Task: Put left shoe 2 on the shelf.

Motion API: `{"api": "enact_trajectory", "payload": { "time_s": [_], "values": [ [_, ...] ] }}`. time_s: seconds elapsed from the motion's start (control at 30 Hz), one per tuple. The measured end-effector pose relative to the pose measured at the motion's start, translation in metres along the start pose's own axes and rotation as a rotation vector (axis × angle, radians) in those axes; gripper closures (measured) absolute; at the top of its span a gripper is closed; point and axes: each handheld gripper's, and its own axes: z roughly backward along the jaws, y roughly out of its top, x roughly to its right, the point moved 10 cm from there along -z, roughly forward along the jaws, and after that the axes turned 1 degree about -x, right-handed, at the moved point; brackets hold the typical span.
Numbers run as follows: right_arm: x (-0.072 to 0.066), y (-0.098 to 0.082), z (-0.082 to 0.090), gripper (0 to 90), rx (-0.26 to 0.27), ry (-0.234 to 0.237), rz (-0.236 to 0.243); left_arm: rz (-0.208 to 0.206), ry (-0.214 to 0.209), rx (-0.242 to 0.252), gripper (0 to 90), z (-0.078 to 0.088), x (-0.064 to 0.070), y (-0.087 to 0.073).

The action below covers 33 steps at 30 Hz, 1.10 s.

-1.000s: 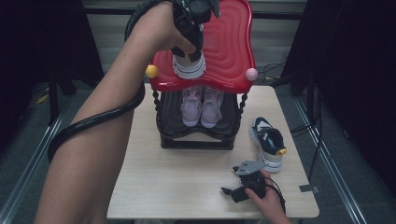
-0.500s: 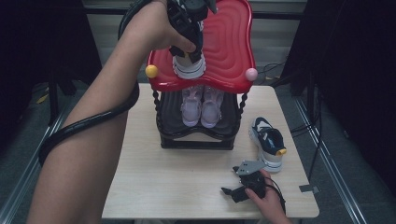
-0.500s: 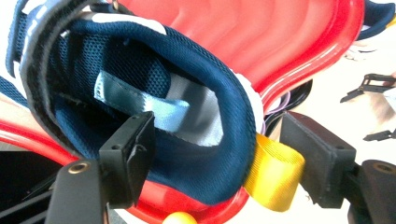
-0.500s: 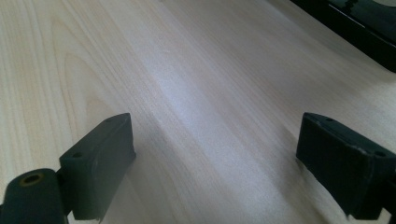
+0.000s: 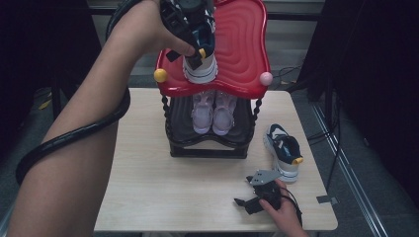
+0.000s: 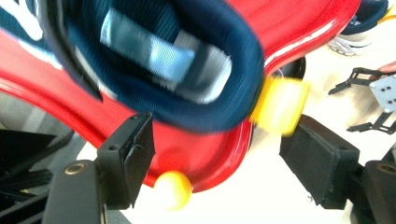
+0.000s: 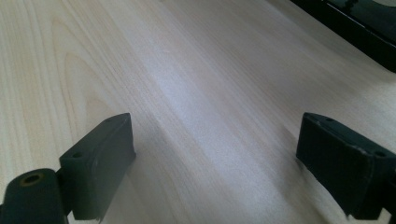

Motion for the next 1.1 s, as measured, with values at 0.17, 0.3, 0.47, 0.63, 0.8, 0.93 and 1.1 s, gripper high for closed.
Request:
{"api": "enact_trajectory", "payload": {
  "time_s": [0.17, 0.3, 0.47, 0.63, 0.8, 0.93, 1.1],
  "values": [
    [0.000, 0.000, 0.000, 10.7, 0.000, 0.000, 0.000, 0.028, -0.011, -0.002, 25.5, 0.001, -0.004, -0.012],
    [0.000, 0.000, 0.000, 10.7, 0.000, 0.000, 0.000, 0.047, -0.027, -0.009, 24.9, 0.000, -0.005, -0.020],
    [0.000, 0.000, 0.000, 10.7, 0.000, 0.000, 0.001, 0.065, -0.040, -0.010, 24.0, -0.003, -0.006, -0.030],
    [0.000, 0.000, 0.000, 10.7, 0.000, -0.003, 0.002, 0.080, -0.045, -0.018, 23.6, -0.004, -0.007, -0.041],
    [0.000, 0.000, 0.000, 10.7, -0.002, -0.001, 0.001, 0.084, -0.055, -0.034, 23.7, -0.005, -0.007, -0.054],
    [0.000, 0.000, 0.000, 10.7, -0.001, -0.001, 0.000, 0.098, -0.057, -0.041, 23.9, -0.008, -0.009, -0.065],
    [0.000, 0.000, 0.000, 10.7, -0.001, -0.002, 0.001, 0.109, -0.066, -0.051, 24.0, -0.010, -0.009, -0.076]
  ]
}}
